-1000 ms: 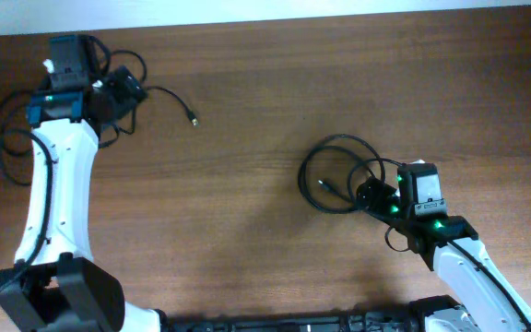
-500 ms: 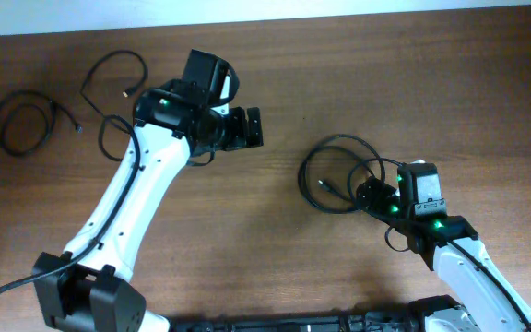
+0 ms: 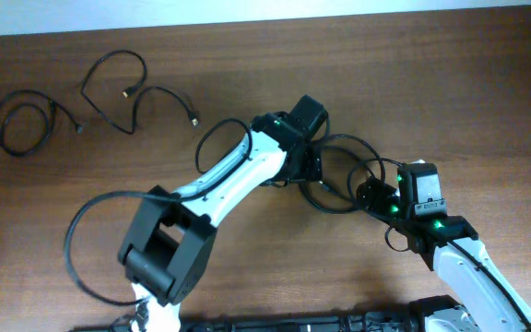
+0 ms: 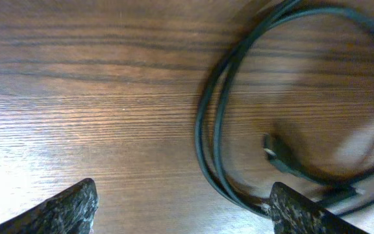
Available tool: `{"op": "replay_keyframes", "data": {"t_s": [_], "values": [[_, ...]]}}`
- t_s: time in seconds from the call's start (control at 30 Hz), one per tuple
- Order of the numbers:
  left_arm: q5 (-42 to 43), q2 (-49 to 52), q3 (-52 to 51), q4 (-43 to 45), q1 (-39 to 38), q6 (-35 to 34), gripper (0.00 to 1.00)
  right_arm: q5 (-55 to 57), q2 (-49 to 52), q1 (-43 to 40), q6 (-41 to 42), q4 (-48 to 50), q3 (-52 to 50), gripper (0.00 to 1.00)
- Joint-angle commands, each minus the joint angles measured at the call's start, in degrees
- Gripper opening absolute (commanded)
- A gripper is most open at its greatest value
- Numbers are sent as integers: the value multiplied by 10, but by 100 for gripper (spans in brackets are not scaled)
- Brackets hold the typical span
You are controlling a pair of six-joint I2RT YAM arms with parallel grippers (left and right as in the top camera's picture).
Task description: Untangle cables
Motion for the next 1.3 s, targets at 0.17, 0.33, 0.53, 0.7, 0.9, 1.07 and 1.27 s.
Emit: {"op": "replay_keyframes", "data": {"t_s": [0.17,0.33,0.53,0.7,0.9,1.07,1.27], "values": [[30,73,-2,12,-5,-71,72,7,-1,2,-4,0,1,99],[28,76,-2,29,-19,-106,63,7,-1,2,-4,0,1,99],[43,115,-2,14,-26,-112,32,7,-1,2,-4,0,1,99],[-64,89,12,-96,0,-112,0,7,-1,2,-4,0,1,99],[-192,-138,44,-161,108,-131,0,7,-1,2,-4,0,1,99],[-240,-285,44,-180,162,-161,0,7,-1,2,-4,0,1,99],[-458,-370,44,-284,172,-303,0,7,-1,2,-4,0,1,99]]}}
